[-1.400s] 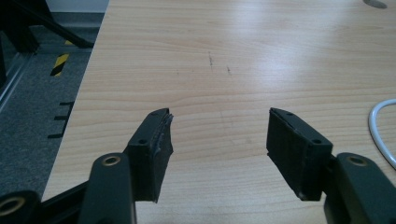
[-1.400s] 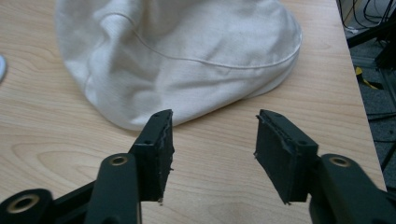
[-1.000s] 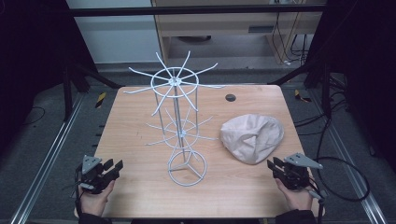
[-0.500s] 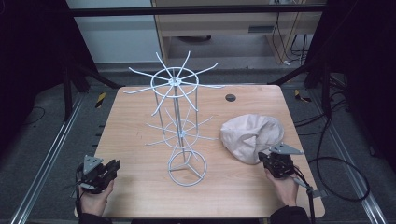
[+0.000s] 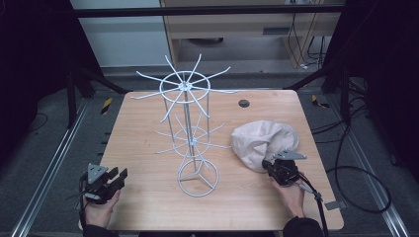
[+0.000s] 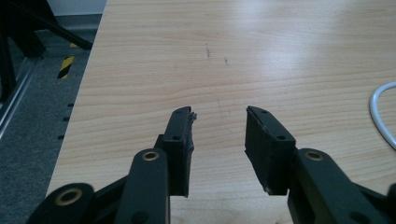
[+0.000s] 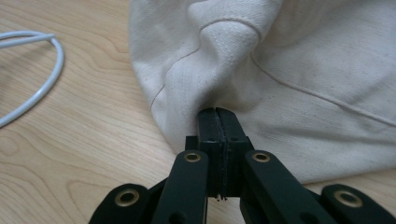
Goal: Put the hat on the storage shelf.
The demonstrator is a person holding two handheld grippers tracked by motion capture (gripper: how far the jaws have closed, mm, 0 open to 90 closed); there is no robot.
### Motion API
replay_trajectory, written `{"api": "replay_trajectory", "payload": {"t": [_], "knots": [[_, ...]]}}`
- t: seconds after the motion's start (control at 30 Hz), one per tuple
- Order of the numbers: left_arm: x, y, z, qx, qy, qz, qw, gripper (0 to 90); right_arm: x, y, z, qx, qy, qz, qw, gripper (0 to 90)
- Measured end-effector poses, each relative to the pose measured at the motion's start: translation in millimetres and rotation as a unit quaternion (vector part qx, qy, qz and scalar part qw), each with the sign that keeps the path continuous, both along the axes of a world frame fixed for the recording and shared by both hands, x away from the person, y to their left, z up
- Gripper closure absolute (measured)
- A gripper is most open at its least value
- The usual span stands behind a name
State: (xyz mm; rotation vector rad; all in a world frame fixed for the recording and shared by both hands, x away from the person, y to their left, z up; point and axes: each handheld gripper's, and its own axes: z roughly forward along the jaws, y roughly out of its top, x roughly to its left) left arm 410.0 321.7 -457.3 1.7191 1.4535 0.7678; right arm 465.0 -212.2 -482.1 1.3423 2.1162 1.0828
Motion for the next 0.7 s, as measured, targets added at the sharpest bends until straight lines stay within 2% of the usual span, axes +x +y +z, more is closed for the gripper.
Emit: {"api": "replay_trajectory", "payload": {"t": [0.2,0.33,0.47,0.5,0.53,0.63,0.7], "knots": [[1.0,-0.5,-1.5,0.011,-0.004,0.003,0.9999,53.8,6.0,14.0,-0.3,0.017,0.001,0.019,0.9997,89.8],[1.5,-1.1,-2.4,0.016,-0.002,0.004,0.9999,51.1,7.5,14.0,1.2,0.027,0.004,0.011,0.9996,89.9],[1.5,-0.6,-2.5,0.018,0.001,0.004,0.9998,48.4,3.6,5.7,6.4,0.032,-0.008,0.003,0.9995,90.0],[1.7,-0.6,-2.7,0.018,0.002,0.005,0.9998,48.4,0.6,-3.0,11.8,0.039,-0.021,-0.008,0.9990,90.0],[1.8,-0.8,-2.8,0.018,0.003,0.004,0.9998,47.8,-0.1,-8.5,15.0,0.033,-0.029,-0.013,0.9990,90.0],[3.5,-2.1,-3.8,0.018,0.007,0.002,0.9998,45.5,-0.1,-28.7,25.5,0.038,-0.050,-0.045,0.9971,90.0],[3.9,-2.7,-4.1,0.019,0.007,0.001,0.9998,44.3,0.6,-33.9,28.4,0.037,-0.056,-0.055,0.9962,90.0]]}}
